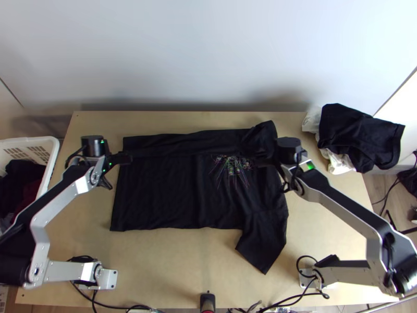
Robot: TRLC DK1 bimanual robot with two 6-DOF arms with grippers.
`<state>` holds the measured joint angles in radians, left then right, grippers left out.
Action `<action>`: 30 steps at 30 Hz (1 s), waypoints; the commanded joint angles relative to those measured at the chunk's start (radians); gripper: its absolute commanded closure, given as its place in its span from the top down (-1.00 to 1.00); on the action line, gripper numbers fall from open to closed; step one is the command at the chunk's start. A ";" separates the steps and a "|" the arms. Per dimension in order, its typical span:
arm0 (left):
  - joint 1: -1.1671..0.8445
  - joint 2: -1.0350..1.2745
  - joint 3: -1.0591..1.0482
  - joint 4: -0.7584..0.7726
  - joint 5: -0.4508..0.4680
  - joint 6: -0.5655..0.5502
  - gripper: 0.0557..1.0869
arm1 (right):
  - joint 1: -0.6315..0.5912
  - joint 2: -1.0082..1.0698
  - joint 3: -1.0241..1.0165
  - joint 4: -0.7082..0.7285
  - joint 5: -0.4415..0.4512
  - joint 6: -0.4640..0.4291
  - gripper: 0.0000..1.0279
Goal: Fold the t-shirt
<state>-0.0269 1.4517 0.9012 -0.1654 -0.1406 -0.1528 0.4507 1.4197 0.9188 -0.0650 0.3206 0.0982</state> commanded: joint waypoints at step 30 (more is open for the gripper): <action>0.064 -0.551 -0.360 -0.477 0.139 0.059 0.90 | 0.082 -0.749 -0.374 -0.499 -0.011 0.225 0.89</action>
<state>0.0074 0.8124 0.5404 -0.5903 -0.0029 -0.1070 0.5175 0.6941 0.6010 -0.5156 0.3061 0.2886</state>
